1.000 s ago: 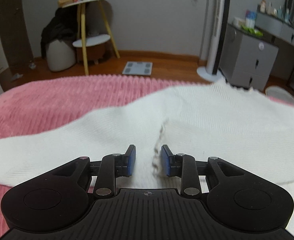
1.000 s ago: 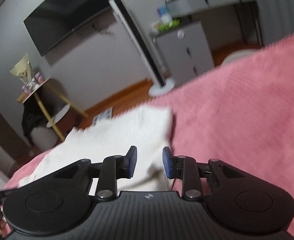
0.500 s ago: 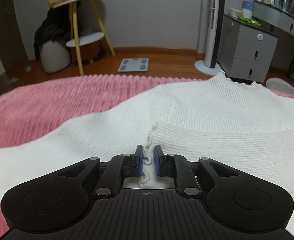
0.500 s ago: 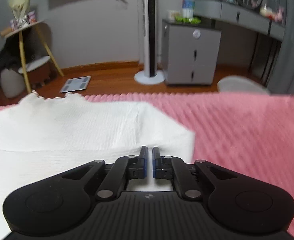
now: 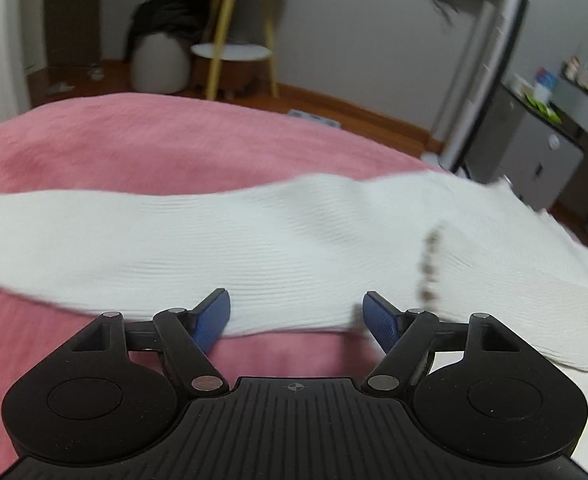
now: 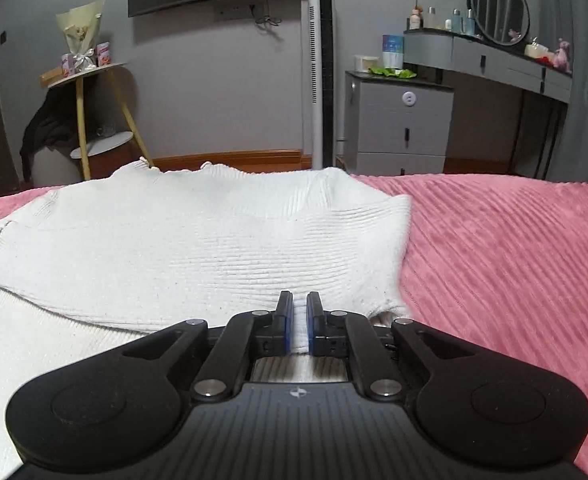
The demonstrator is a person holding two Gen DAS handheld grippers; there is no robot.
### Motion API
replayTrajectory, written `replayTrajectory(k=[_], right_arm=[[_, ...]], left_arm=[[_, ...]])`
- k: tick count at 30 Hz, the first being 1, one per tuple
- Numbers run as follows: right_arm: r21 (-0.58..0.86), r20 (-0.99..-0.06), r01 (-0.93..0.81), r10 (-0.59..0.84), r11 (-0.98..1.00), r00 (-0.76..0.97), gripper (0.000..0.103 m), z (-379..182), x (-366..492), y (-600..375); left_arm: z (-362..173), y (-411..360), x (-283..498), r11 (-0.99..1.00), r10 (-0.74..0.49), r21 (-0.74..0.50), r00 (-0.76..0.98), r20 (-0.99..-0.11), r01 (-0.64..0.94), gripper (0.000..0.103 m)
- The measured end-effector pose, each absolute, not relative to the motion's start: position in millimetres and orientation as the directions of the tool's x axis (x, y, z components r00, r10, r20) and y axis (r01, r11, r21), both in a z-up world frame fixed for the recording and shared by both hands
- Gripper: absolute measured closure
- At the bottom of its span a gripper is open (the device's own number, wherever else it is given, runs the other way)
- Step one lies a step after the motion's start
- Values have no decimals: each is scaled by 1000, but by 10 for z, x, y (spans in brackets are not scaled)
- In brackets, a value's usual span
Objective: Fold small clothes
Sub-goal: 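Grasp the cuff of the other sleeve with the left gripper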
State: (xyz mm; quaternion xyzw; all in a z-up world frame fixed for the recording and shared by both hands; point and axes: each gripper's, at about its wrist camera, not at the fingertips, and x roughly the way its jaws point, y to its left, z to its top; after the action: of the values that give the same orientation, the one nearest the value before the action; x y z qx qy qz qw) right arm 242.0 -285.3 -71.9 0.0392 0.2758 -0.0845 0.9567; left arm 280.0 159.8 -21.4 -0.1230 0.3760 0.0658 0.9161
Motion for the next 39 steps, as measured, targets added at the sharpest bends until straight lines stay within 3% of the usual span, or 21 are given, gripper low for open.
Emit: replayTrajectory(k=[4,8,17,19,20,21,23,25,28,31,35,39], right_arm=[[92,-562,206,-120,974,819,87,-571,2312,-2834],[45,-587,215,-149,976,796,75,-670,2134,-2666],[-7,-581,260,-215,966,785,70,-731,2119,-2496],[-3,-578,263,-216,965,787,68,-733,2101,-2488],[-3,-576,267,-220,964,787,68,-736,2088,-2476],[-1,-574,271,-222,963,788,68,-736,2077,-2466],[9,-569,275,-221,961,792,68,-727,2055,-2467],[27,-565,275,-212,961,798,69,-723,2036,-2487],[40,-557,273,-205,961,805,73,-726,2030,-2513],[53,-551,271,-198,961,811,77,-726,2026,-2522],[46,-549,267,-198,963,812,77,-727,2021,-2505],[51,-552,266,-195,963,811,77,-719,2015,-2495]], left_arm=[[-169,2238,2547,897,96,-251,717,-691,-363,24],[-245,2925,2387,774,201,-277,635,-746,-570,24],[-289,3698,2258,602,228,-424,654,-721,-677,26],[-304,3787,2291,569,247,-438,653,-716,-696,32],[-315,3828,2299,549,256,-447,651,-714,-706,42],[-318,3857,2310,538,270,-439,641,-718,-719,61],[-297,3889,2345,552,284,-396,612,-738,-733,82],[-230,3845,2361,586,285,-369,610,-740,-721,92],[-21,3636,2375,652,319,-314,625,-712,-691,94],[287,3217,2405,761,277,-300,706,-652,-575,94],[661,2291,2536,916,140,-237,810,-569,-325,94],[746,1240,2686,977,-42,-199,838,-544,-80,94]])
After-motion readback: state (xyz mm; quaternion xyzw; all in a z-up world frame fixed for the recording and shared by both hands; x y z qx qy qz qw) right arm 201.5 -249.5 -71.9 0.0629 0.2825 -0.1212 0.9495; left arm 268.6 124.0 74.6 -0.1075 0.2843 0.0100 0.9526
